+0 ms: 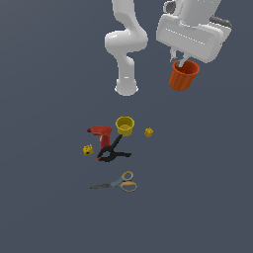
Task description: Pick up a designated object from a clutter of objects.
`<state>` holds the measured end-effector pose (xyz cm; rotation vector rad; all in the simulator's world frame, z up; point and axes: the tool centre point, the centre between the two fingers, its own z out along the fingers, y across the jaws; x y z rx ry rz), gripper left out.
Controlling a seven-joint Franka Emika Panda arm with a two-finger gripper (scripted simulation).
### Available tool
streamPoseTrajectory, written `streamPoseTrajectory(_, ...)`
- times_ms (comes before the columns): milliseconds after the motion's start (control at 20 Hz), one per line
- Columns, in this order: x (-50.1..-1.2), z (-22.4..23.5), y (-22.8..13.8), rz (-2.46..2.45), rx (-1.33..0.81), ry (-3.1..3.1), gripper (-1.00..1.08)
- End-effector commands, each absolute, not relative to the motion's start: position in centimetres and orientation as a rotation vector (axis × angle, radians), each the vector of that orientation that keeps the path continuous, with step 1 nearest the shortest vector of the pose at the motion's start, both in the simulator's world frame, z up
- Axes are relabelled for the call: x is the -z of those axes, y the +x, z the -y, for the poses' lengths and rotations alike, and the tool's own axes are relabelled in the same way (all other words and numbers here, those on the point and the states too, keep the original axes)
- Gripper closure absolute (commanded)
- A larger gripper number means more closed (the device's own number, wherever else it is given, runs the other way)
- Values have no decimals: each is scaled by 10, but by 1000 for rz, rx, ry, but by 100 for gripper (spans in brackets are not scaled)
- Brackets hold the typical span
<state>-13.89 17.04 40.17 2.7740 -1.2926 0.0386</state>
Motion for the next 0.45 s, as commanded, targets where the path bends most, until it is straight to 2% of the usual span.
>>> streamPoseTrajectory(0,-414,-169,-137,1293,-40,2774,108)
streamPoseTrajectory(400,-428,-168,-134,1293,-41,2773,108)
